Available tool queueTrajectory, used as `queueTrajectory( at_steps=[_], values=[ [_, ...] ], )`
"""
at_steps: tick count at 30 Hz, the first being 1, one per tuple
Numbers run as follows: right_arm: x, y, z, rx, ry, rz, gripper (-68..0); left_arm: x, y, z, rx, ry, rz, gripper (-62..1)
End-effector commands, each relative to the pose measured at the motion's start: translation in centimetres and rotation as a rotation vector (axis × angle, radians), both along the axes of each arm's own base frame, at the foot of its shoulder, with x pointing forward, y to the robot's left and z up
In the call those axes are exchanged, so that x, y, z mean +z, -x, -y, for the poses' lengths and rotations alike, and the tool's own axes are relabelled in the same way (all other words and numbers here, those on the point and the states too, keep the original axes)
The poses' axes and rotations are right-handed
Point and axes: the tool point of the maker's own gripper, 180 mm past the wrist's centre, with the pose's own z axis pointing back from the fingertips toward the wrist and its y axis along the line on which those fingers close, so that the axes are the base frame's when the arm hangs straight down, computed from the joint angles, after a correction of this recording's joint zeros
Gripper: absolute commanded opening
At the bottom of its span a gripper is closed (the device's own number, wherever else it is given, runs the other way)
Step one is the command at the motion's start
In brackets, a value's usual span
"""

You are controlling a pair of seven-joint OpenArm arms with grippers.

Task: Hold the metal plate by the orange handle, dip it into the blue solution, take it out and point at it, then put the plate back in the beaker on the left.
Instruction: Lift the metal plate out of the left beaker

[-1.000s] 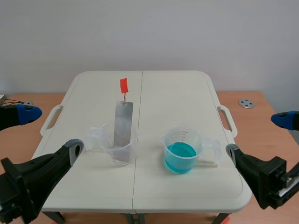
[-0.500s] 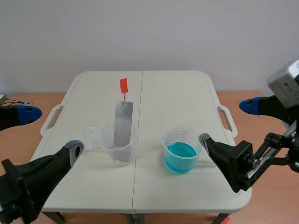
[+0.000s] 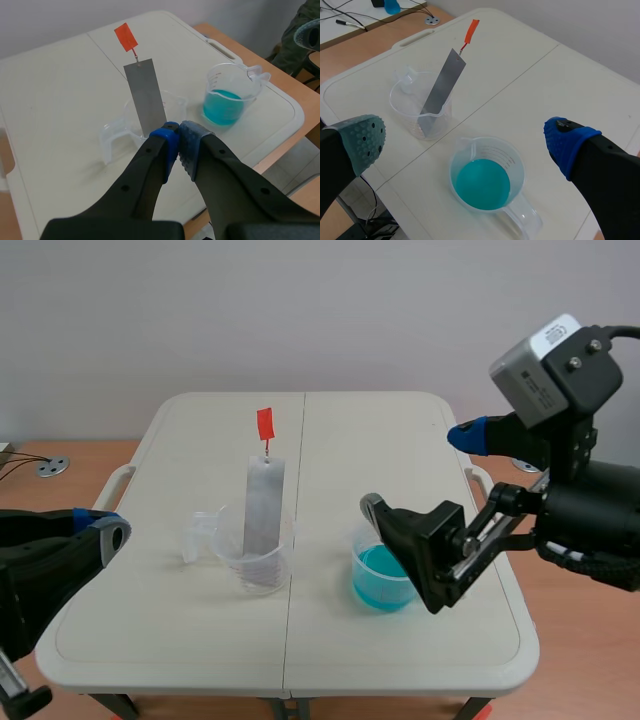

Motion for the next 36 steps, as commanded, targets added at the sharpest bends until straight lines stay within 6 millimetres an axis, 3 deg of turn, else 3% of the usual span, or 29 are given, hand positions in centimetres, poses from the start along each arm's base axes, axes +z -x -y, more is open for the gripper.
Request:
queueTrajectory(
  at_steps=[1, 8, 21, 27, 36],
  values=[
    [1.3, -0.7, -0.5, 0.000, -0.035, 0.035, -1.2, 0.2, 0.0, -0.4, 0.018, 0.000, 0.004, -57.9],
    [0.6, -2.6, -1.6, -0.007, -0.075, 0.009, -1.2, -3.0, 4.1, -3.0, 0.079, -0.067, -0.163, -57.9],
    [0.2, -6.3, -4.3, 0.027, -0.144, -0.003, -1.2, -12.3, 16.8, -9.3, 0.220, -0.271, -0.669, -57.9],
    [-0.4, -7.9, -5.8, 0.037, -0.168, -0.026, -1.2, -15.1, 19.9, -12.6, 0.306, -0.314, -0.769, -57.9],
    [-1.9, -9.7, -8.1, 0.076, -0.227, -0.094, -1.2, -19.2, 22.7, -15.9, 0.455, -0.344, -0.855, -57.9]
  ],
)
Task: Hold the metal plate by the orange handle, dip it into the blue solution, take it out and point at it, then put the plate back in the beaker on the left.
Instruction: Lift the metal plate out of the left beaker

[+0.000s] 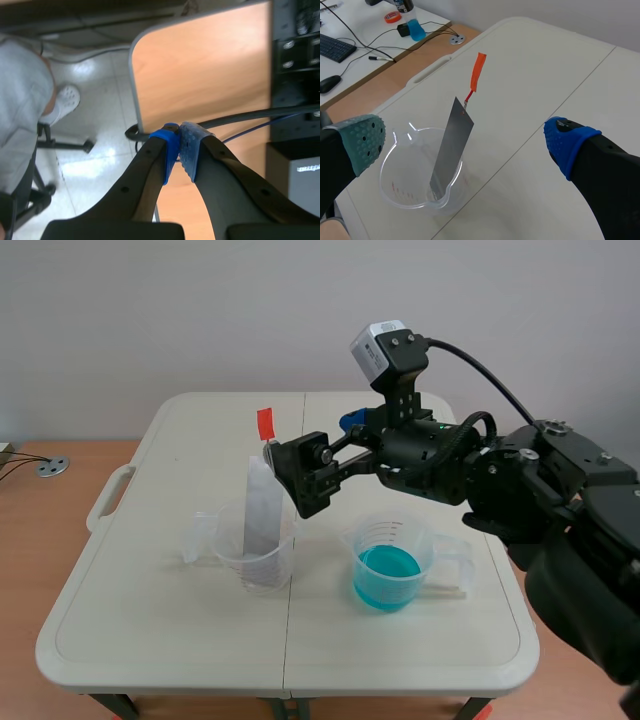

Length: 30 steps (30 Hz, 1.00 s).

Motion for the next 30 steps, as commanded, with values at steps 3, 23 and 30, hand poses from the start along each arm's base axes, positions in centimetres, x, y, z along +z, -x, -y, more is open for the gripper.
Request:
queueTrajectory(
  at_steps=[3, 23, 30],
  values=[
    [1.5, -1.1, -1.2, 0.030, -0.041, 0.032, -1.2, -1.3, 0.7, 0.0, 0.031, -0.008, -0.013, -58.0],
    [1.9, -4.4, -6.2, 0.086, -0.075, -0.020, -1.2, -5.9, 3.6, 1.4, 0.063, 0.027, -0.126, -57.9],
    [1.4, -4.7, -7.6, 0.103, -0.070, -0.064, -1.2, -5.9, 3.5, 1.4, 0.063, 0.027, -0.125, -57.9]
  ],
)
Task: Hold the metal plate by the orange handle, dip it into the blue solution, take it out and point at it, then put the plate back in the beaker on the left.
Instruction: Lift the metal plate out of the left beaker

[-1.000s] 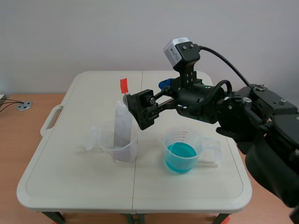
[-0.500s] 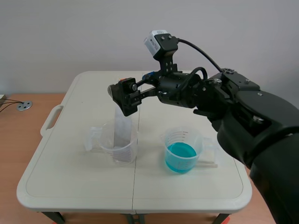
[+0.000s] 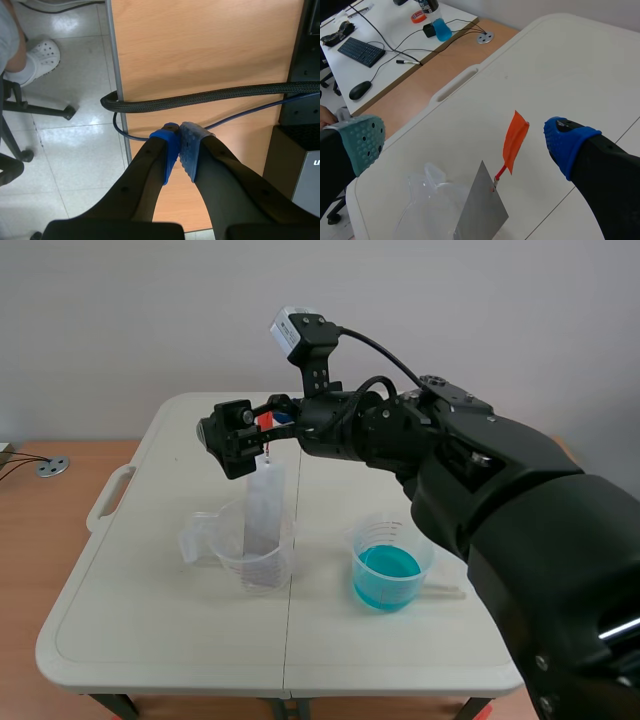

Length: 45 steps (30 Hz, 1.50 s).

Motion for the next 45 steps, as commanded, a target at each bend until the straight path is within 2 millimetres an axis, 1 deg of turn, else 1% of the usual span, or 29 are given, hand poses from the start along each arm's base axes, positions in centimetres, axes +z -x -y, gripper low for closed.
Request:
queueTrajectory(
  at_steps=[1, 4, 11, 13, 15, 19, 24, 29, 36, 41, 45],
  values=[
    [1.7, -0.7, -0.7, 0.011, -0.019, 0.034, -1.2, 0.2, 0.0, 0.1, -0.004, 0.002, 0.006, -57.9],
    [1.3, -0.7, -1.0, 0.018, -0.018, 0.017, -1.2, 0.2, 0.0, 0.1, -0.004, 0.002, 0.006, -57.9],
    [1.1, -0.6, -1.0, 0.019, -0.013, 0.012, -1.3, 0.2, 0.0, 0.1, -0.004, 0.002, 0.006, -57.9],
    [1.1, -0.6, -1.0, 0.019, -0.013, 0.012, -3.6, 0.2, 0.0, 0.1, -0.004, 0.002, 0.006, -57.9],
    [1.1, -0.6, -1.0, 0.019, -0.013, 0.013, -10.4, 0.2, 0.0, 0.1, -0.004, 0.002, 0.006, -57.9],
    [1.1, -0.6, -1.0, 0.019, -0.014, 0.013, -27.4, 0.2, 0.0, 0.1, -0.004, 0.002, 0.006, -57.9],
    [1.1, -0.6, -1.0, 0.019, -0.014, 0.013, -42.0, 0.2, 0.0, 0.1, -0.003, 0.002, 0.007, -57.9],
    [1.2, -0.6, -1.0, 0.018, -0.014, 0.013, -66.4, 0.2, 0.0, 0.1, -0.003, 0.002, 0.007, -57.9],
    [1.7, -0.7, -1.0, 0.014, -0.041, 0.028, -66.5, 0.2, 0.0, 0.1, -0.004, 0.002, 0.006, -57.9],
    [2.1, 1.0, -2.1, 0.117, -0.077, 0.041, -66.5, 0.2, 0.0, 0.1, -0.004, 0.002, 0.006, -58.0],
    [2.2, 2.1, -2.5, 0.168, -0.096, 0.044, -66.5, 0.2, 0.0, 0.1, -0.004, 0.002, 0.006, -57.9]
  ],
)
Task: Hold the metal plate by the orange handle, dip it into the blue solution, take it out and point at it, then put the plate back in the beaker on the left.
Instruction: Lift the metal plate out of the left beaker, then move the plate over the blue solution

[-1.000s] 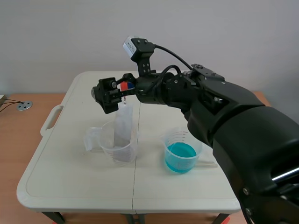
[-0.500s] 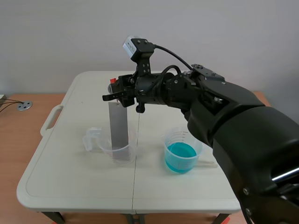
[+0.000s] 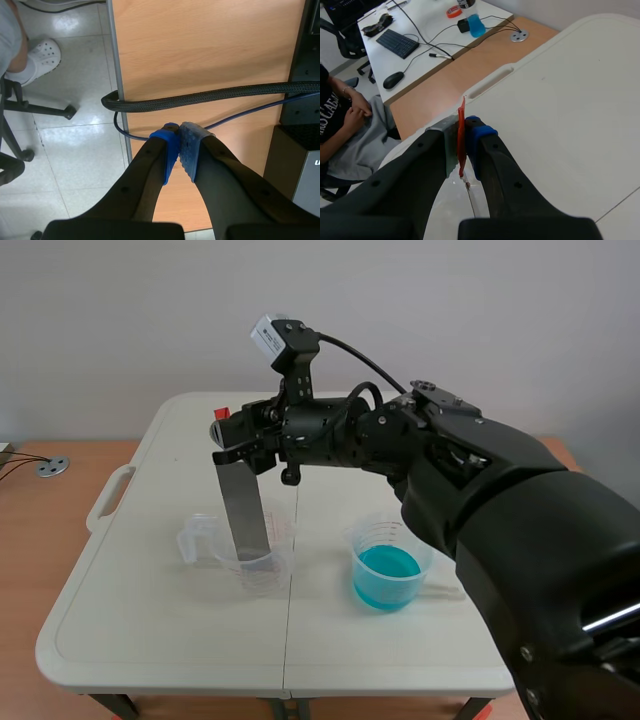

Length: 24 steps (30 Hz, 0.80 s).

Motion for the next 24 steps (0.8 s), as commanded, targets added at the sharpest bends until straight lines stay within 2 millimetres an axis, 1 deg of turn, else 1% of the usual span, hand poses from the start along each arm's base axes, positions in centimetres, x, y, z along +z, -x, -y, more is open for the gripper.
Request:
queueTrajectory(
  at_steps=[1, 8, 17, 21, 24],
  values=[
    [1.8, -0.1, -0.5, 0.013, -0.040, 0.041, -66.5, 0.2, 0.0, 0.1, -0.004, 0.002, 0.006, -57.9],
    [2.6, 1.1, -0.5, 0.022, -0.049, 0.072, -66.5, 0.2, 0.0, 0.1, -0.004, 0.002, 0.006, -57.9],
    [4.8, 2.5, -0.2, 0.038, -0.047, 0.152, -66.5, 0.2, 0.0, 0.1, -0.004, 0.002, 0.007, -57.9],
    [5.8, 3.2, 0.3, 0.044, -0.032, 0.198, -66.5, 0.2, 0.0, 0.1, -0.003, 0.002, 0.007, -57.9],
    [7.0, 3.7, 0.8, 0.048, -0.025, 0.245, -66.5, 0.2, 0.0, 0.1, -0.003, 0.002, 0.007, -57.9]
  ],
)
